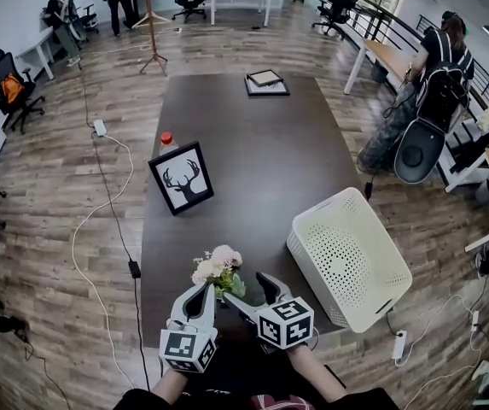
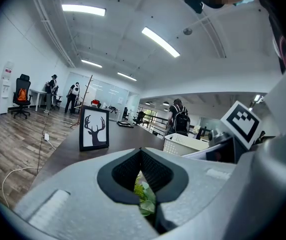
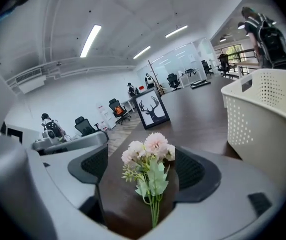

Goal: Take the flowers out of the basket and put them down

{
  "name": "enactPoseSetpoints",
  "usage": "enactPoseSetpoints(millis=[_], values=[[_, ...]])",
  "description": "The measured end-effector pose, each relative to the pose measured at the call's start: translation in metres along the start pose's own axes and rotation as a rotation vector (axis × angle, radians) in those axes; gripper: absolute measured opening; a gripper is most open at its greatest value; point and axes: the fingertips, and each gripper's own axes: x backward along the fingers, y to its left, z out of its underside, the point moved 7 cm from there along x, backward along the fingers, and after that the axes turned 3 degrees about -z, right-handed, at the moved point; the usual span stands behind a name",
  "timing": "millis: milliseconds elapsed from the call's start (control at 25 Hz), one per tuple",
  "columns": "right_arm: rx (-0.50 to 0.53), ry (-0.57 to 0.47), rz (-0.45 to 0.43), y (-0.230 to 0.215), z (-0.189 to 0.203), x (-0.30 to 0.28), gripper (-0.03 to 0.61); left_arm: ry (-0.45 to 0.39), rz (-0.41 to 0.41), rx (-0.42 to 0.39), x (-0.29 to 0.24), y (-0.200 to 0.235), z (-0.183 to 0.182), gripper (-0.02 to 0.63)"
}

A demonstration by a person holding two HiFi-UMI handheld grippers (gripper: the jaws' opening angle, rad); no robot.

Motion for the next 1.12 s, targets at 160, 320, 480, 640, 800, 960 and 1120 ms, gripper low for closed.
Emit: enactPoseSetpoints(millis=[160,320,480,640,800,960,1120], values=[[0.016,-0.049,0.001,0.003,-0.011,0.011,0.422,-0.006,0.005,0.001,0.0,-0.001,-0.001,0.009],[0.005,-0.051,-0.045,0.009,-0.011,0.018,0.422,-0.001,0.005,0.0,0.0,-0.001,0.001,0.009],[0.054,-0.033,-0.045,0.013,-0.006,0.02,0.413,-0.002,0.01,0.002,0.002,-0.003,0.002,0.009],[0.063,-0.027,-0.027,0.013,0.002,0.02,0.348,0.0,0.021,-0.003,0.001,-0.005,0.002,0.009],[0.075,-0.061,0.055,0.004,-0.001,0.026,0.256,0.011,0.023,-0.012,0.0,-0.007,0.003,0.009],[0.07,-0.074,0.072,0.002,-0.001,0.03,0.215,0.008,0.031,-0.013,-0.001,-0.009,0.002,0.009],[0.075,-0.059,0.066,0.004,0.004,0.028,0.191,0.012,0.037,-0.01,-0.002,-0.011,0.004,0.009]])
